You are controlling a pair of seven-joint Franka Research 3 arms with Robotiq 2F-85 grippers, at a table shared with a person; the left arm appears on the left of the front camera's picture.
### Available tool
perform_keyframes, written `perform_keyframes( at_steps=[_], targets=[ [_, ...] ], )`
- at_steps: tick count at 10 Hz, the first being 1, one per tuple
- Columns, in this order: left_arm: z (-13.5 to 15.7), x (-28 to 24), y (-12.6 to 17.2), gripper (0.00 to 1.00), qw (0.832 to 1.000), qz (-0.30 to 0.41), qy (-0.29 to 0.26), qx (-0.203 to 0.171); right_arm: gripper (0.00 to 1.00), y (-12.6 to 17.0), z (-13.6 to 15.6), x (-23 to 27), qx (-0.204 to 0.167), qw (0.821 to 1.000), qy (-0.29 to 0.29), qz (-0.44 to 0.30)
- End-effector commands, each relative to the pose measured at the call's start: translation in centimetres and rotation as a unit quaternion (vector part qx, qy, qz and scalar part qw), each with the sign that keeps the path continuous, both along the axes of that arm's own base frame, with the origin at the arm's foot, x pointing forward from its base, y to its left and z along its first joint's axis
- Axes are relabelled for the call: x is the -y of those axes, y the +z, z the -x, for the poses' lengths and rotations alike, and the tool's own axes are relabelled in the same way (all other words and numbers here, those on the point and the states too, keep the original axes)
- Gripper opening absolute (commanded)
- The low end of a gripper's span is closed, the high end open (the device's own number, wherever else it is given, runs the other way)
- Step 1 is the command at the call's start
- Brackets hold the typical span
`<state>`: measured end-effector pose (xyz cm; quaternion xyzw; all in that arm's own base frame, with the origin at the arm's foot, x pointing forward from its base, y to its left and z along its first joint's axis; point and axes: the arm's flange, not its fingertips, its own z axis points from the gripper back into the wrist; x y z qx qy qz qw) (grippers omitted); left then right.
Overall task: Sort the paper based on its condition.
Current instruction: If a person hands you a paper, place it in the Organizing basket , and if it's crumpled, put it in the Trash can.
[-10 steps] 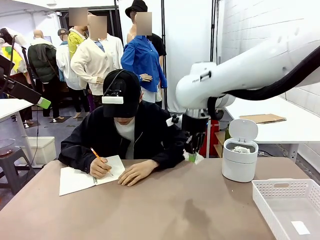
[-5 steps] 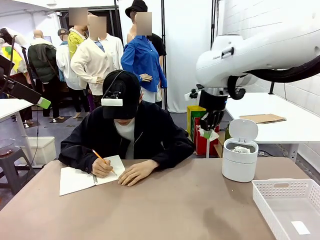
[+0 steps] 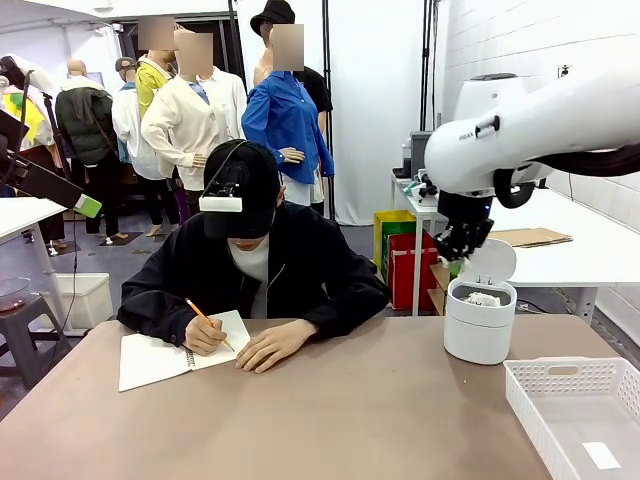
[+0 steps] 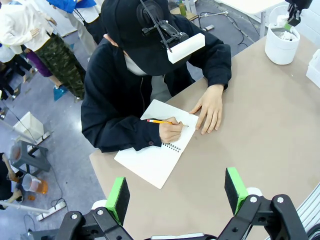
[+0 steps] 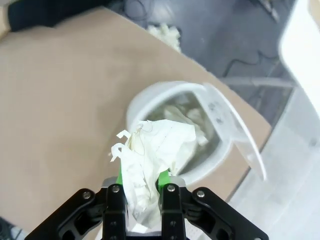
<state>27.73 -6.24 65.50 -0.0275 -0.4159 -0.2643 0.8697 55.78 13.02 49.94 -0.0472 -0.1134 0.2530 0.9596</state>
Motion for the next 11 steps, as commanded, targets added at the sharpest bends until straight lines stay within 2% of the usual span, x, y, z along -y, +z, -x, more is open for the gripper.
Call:
perform_keyframes(
  at_steps=[1, 4, 7, 9, 11],
  targets=[
    [0.1, -0.1, 0.0, 1.00, 1.000, 0.001, -0.001, -0.004, 0.24, -0.7, 1.7, 1.1, 0.003, 0.999, -0.042, 0.029],
    [0.1, -0.1, 0.0, 1.00, 1.000, 0.001, -0.001, -0.004, 0.24, -1.7, 2.0, 3.5, -0.001, 0.995, -0.070, 0.064],
    [0.1, -0.1, 0.0, 1.00, 1.000, 0.001, -0.001, -0.004, 0.24, -3.4, 0.7, 3.7, -0.007, 0.993, -0.070, 0.092],
    [0.1, -0.1, 0.0, 1.00, 1.000, 0.001, -0.001, -0.004, 0.62, -4.2, -0.6, 3.5, -0.013, 0.993, -0.061, 0.096],
    [0.1, -0.1, 0.0, 1.00, 1.000, 0.001, -0.001, -0.004, 1.00, -4.1, -1.1, 3.3, 0.000, 0.994, -0.058, 0.097]
  ],
)
